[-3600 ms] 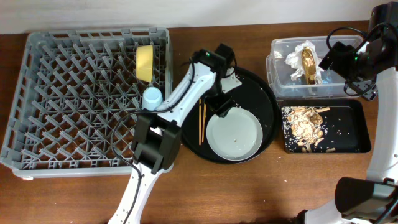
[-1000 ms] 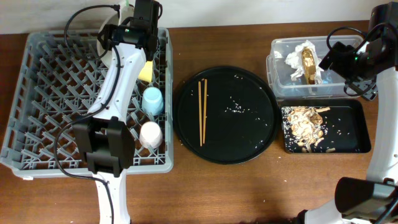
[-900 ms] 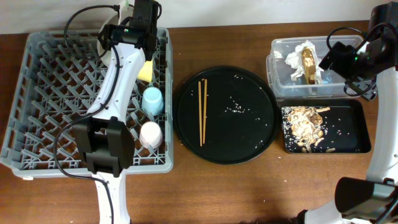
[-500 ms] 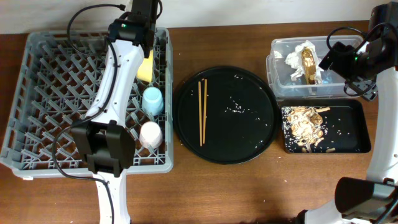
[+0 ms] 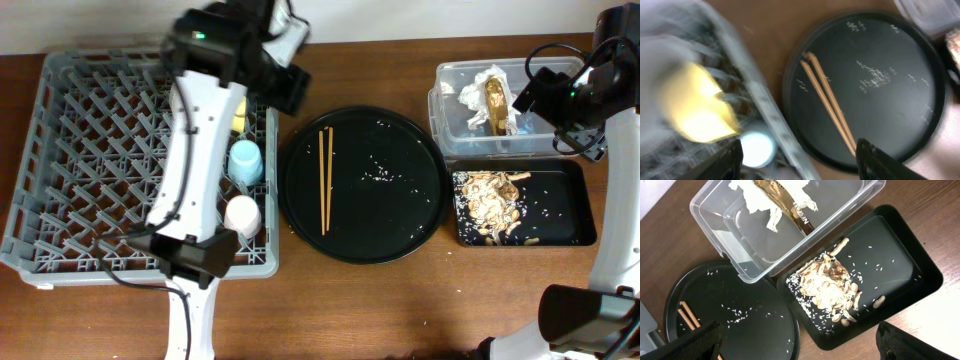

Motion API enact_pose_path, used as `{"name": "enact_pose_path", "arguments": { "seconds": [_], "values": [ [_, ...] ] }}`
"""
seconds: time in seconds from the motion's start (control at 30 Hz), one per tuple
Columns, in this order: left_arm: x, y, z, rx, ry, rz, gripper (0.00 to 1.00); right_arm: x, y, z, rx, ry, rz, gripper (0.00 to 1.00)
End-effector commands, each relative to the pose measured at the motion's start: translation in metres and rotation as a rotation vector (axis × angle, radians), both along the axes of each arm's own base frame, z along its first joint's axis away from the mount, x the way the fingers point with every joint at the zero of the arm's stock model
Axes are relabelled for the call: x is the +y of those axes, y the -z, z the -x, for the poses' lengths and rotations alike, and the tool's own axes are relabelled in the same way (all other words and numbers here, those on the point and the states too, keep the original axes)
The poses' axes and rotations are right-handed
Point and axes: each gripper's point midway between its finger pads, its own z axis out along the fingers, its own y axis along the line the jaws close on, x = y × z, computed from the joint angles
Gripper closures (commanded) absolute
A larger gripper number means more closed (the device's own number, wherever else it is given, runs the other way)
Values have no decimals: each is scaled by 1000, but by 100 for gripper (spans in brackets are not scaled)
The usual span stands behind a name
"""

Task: Sort waste into correct bins and load items into the dishwasher rack
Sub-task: 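Grasp a wooden chopstick on the black tray with the left gripper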

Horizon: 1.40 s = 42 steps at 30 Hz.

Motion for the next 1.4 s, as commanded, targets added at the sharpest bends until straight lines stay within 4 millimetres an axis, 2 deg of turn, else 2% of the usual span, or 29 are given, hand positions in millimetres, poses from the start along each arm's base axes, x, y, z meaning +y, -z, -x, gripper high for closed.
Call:
{"name": "enact_pose_path", "arguments": {
  "seconds": [0.0,0.13,0.23,0.3,0.4,0.47,0.57,0.67,0.8,0.87,1.0,1.2,1.3,1.37],
  "values": [
    [-26,58,17,225,-45,11,34,-2,0,0,3,10,9,1],
    [-43,133,17,327,-119,-76,38,-2,0,0,3,10,9,2],
    [-54,178,21,353,-111,-104,44,-2,0,0,3,10,9,1],
    [-47,212,21,345,-149,-165,44,-2,0,0,3,10,9,2],
    [-41,235,21,338,-186,-188,48,-2,0,0,3,10,9,2],
    [-42,240,19,329,-186,-181,53,-2,0,0,3,10,9,2],
    [-33,240,8,269,-207,-234,54,-2,0,0,3,10,9,2],
    [-36,240,4,253,-207,-218,54,-2,0,0,3,10,9,2],
    [-47,247,5,268,-190,-159,54,-2,0,0,3,10,9,2],
    [-46,251,6,274,-190,-161,54,-2,0,0,3,10,9,1],
    [-48,257,4,267,-190,-156,62,-2,0,0,3,10,9,2],
    [-47,283,14,333,-182,-179,68,-2,0,0,3,10,9,2],
    [-47,283,15,334,-182,-180,98,-2,0,0,3,10,9,2],
    [-46,280,16,341,-182,-185,99,-2,0,0,3,10,9,1]
  ]
}}
